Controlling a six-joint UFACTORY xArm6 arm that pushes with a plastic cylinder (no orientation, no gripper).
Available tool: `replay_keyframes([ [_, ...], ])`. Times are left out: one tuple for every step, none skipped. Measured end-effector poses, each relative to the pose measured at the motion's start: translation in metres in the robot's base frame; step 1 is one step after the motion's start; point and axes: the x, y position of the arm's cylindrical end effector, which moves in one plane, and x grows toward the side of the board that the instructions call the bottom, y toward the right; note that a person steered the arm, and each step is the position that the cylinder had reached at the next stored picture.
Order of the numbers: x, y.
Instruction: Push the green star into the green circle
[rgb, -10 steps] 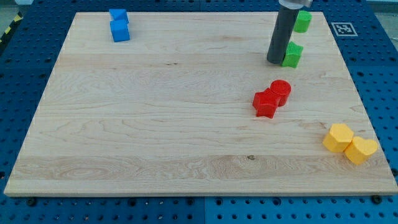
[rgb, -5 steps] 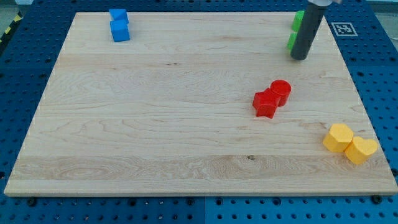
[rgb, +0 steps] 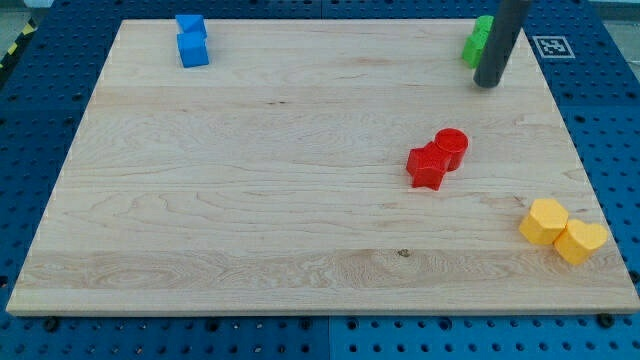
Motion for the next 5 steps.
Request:
replay_keyframes([
  [0.063, 0.006],
  [0.075, 0.007],
  [0.075, 0.007],
  [0.076, 0.007],
  [0.076, 0.007],
])
